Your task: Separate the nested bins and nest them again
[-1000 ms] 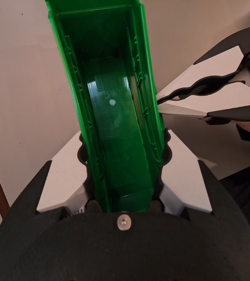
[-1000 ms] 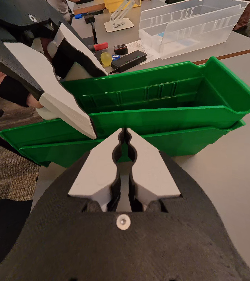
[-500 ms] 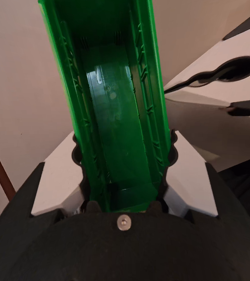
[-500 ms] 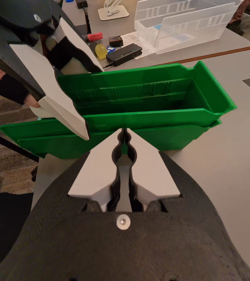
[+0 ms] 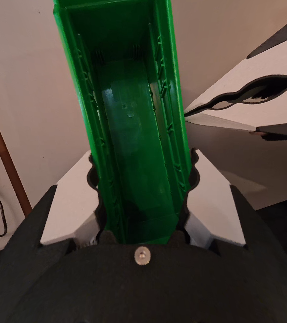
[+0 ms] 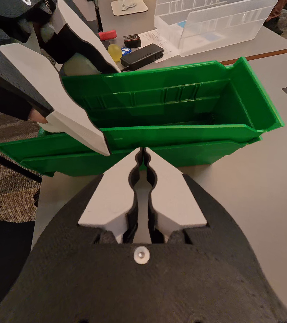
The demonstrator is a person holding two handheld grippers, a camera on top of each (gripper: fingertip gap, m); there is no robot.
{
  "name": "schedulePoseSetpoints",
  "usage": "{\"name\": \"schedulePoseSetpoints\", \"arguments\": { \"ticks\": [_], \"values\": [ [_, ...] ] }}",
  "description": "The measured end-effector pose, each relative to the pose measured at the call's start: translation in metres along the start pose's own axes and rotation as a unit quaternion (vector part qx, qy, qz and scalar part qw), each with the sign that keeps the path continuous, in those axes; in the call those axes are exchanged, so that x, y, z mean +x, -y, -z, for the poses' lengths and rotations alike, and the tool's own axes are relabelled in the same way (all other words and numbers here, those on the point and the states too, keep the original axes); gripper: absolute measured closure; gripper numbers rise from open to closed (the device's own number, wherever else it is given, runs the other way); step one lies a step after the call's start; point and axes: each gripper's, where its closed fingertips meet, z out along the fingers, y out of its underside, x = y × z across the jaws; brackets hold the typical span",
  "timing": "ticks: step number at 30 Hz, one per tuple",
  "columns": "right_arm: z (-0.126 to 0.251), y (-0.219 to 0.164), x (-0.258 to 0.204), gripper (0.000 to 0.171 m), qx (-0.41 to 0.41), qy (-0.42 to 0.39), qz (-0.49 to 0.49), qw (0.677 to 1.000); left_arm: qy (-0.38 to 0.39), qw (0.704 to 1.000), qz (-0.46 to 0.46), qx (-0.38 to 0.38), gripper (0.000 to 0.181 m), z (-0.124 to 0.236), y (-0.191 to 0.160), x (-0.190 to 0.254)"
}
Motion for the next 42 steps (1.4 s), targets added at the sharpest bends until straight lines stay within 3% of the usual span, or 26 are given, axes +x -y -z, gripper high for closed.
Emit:
{"name": "schedulePoseSetpoints", "arguments": {
  "ticks": [12,18,27,33,42],
  "values": [
    [-0.004,-0.004,-0.003,0.171,-0.009,0.011,-0.004,1.000,-0.032,0.998,0.026,0.056,0.082,0.014,0.011,-0.005],
    [0.007,0.017,-0.001,0.171,0.040,0.008,-0.005,0.999,-0.027,0.999,0.012,0.035,0.081,0.012,0.003,-0.003],
    [-0.007,0.002,0.003,0.171,0.019,0.005,-0.002,1.000,-0.045,0.998,0.013,0.038,0.084,0.005,0.001,0.004],
    [-0.011,-0.001,0.005,0.171,0.001,0.014,-0.029,0.999,-0.010,0.999,-0.026,0.036,0.086,0.005,0.004,0.001],
    [-0.002,0.007,0.014,0.171,0.027,0.008,-0.035,0.999,-0.070,0.996,0.008,0.048,0.083,0.008,-0.002,0.003]
  ]
}}
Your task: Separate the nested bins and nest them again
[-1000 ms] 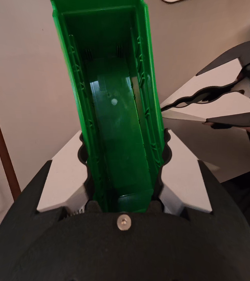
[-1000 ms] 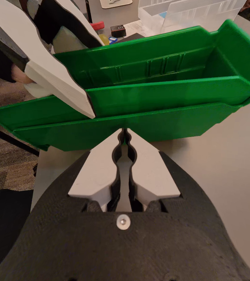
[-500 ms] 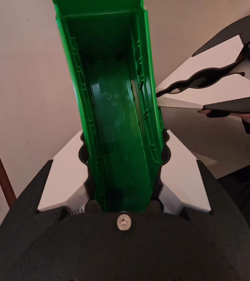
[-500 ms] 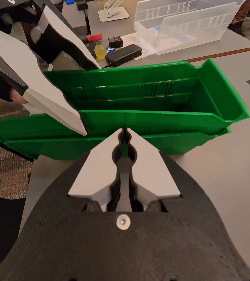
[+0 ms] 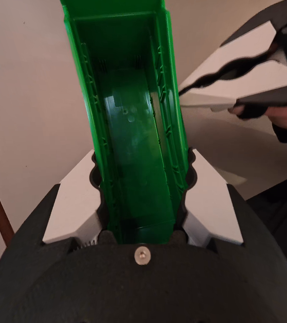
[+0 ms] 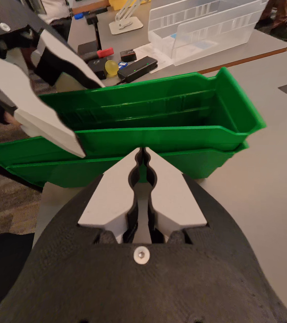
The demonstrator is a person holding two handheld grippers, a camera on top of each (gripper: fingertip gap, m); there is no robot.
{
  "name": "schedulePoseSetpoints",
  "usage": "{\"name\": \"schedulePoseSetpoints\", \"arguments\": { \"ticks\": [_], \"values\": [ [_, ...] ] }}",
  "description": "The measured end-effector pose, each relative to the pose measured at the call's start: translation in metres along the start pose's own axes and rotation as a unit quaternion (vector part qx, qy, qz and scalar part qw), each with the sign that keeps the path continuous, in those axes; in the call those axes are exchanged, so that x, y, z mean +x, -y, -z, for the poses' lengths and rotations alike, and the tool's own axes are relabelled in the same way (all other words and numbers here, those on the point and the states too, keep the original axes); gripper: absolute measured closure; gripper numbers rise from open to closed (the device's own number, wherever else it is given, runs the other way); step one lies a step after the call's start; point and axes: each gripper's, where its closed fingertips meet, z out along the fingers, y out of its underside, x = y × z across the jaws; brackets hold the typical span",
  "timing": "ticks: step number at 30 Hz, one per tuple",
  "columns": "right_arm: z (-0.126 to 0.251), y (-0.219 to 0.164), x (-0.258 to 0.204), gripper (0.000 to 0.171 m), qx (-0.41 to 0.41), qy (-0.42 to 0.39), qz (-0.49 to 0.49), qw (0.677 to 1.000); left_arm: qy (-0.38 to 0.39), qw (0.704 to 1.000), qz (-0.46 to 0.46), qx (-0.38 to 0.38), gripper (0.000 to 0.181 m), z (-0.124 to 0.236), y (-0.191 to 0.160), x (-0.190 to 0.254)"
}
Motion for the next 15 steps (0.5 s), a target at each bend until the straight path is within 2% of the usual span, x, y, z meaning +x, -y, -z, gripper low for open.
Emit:
{"name": "schedulePoseSetpoints", "arguments": {
  "ticks": [7,15],
  "values": [
    [0.013,0.000,0.032,0.171,0.018,-0.026,-0.009,0.999,-0.024,1.000,-0.015,0.011,0.084,0.002,-0.008,0.007],
    [0.010,-0.005,0.037,0.171,0.012,-0.023,-0.023,0.999,0.004,0.999,-0.040,0.008,0.087,0.003,-0.007,0.004]
  ]
}}
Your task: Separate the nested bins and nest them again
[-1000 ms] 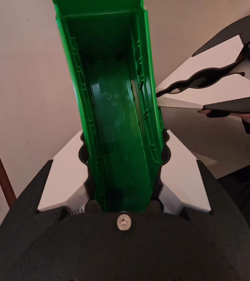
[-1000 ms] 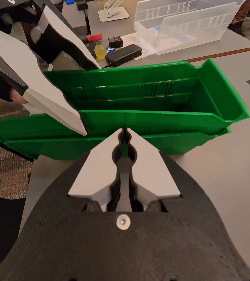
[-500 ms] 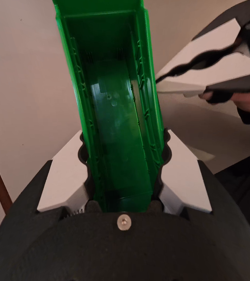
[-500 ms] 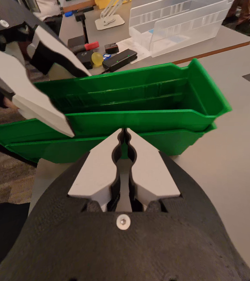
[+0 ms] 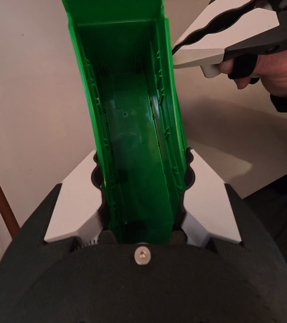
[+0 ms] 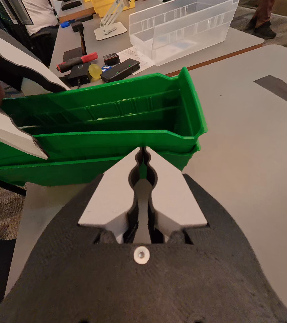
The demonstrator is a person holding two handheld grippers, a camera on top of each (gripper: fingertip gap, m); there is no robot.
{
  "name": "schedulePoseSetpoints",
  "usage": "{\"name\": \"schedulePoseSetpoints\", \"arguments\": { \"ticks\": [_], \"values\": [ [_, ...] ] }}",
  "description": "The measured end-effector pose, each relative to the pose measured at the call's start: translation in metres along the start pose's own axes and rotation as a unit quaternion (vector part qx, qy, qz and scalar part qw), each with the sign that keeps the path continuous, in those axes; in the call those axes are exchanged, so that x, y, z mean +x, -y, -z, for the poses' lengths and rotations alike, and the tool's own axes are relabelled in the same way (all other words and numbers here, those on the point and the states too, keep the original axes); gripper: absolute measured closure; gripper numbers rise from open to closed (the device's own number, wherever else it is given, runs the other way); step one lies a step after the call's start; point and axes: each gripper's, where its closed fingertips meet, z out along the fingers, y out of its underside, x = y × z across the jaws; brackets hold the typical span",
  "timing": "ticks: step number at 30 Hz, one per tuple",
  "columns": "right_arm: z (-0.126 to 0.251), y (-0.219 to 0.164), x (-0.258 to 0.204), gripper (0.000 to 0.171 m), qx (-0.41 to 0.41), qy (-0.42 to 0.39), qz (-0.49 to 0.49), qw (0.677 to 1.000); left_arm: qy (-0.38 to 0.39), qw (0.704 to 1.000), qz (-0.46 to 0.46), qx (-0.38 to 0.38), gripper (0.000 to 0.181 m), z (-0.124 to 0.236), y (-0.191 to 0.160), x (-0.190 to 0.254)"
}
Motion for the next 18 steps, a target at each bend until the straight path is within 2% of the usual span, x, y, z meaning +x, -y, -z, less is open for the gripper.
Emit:
{"name": "schedulePoseSetpoints", "arguments": {
  "ticks": [5,9,11,18],
  "values": [
    [0.003,0.003,0.001,0.171,0.006,0.013,-0.019,1.000,-0.015,1.000,0.007,0.004,0.086,0.000,-0.001,-0.001],
    [0.019,0.007,0.026,0.171,0.035,-0.017,-0.052,0.998,-0.011,1.000,-0.018,-0.002,0.082,0.007,-0.006,-0.004],
    [0.022,0.000,0.040,0.151,0.029,-0.037,-0.063,0.997,-0.020,1.000,-0.016,-0.003,0.081,0.010,-0.008,-0.004],
    [0.014,-0.002,0.037,0.170,0.036,0.014,-0.088,0.995,-0.034,0.999,-0.028,-0.002,0.081,0.010,-0.014,0.000]
  ]
}}
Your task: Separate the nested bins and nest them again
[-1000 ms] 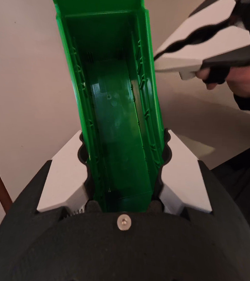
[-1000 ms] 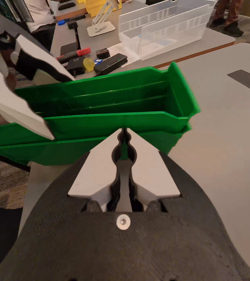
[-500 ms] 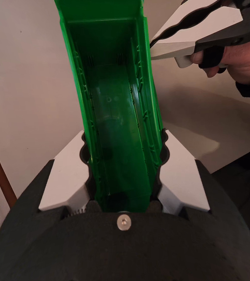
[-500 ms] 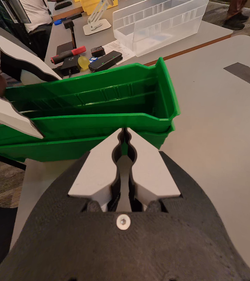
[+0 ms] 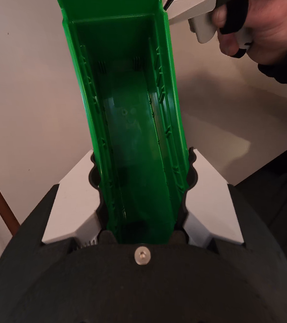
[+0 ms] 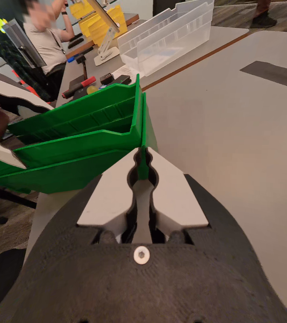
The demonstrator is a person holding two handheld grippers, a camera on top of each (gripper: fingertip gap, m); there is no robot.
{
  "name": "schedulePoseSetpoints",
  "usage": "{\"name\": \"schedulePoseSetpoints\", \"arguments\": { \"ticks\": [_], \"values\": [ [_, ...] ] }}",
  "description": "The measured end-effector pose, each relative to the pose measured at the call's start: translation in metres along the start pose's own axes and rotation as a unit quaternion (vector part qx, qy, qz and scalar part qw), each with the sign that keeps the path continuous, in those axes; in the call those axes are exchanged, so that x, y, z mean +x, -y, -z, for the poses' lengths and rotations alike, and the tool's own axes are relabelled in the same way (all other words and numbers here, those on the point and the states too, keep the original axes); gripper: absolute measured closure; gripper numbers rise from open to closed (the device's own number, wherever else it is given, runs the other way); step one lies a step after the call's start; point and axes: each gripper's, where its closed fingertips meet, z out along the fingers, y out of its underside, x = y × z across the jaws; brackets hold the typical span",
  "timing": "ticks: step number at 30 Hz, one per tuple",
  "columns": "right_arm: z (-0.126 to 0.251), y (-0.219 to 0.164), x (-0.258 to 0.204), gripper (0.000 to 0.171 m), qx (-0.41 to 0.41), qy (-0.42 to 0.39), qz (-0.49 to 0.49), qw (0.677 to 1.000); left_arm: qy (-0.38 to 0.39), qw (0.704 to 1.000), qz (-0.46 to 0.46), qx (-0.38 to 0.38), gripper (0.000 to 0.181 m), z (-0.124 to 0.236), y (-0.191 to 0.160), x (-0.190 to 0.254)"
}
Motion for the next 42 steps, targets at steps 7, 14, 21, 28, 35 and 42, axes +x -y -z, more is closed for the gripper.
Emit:
{"name": "schedulePoseSetpoints", "arguments": {
  "ticks": [7,14,21,28,35,42],
  "values": [
    [0.001,-0.001,-0.005,0.165,-0.002,0.026,-0.013,1.000,0.007,1.000,-0.014,-0.011,0.080,0.000,-0.001,0.001],
    [0.000,-0.007,0.000,0.171,-0.030,0.007,-0.018,0.999,0.007,1.000,-0.016,-0.008,0.082,-0.002,0.002,0.003],
    [0.000,-0.009,0.004,0.171,-0.082,-0.009,-0.024,0.996,0.019,0.999,-0.025,-0.005,0.086,-0.001,0.008,0.000],
    [0.000,-0.010,0.005,0.171,-0.109,-0.017,-0.042,0.993,0.021,0.999,-0.030,0.005,0.090,0.001,0.011,-0.002],
    [0.001,-0.011,0.006,0.171,-0.113,-0.011,-0.069,0.991,0.022,0.999,-0.030,0.025,0.093,0.002,0.014,-0.002],
    [0.010,-0.014,0.001,0.171,-0.122,-0.012,-0.054,0.991,0.000,0.999,-0.043,0.013,0.082,0.001,0.012,0.002]
  ]
}}
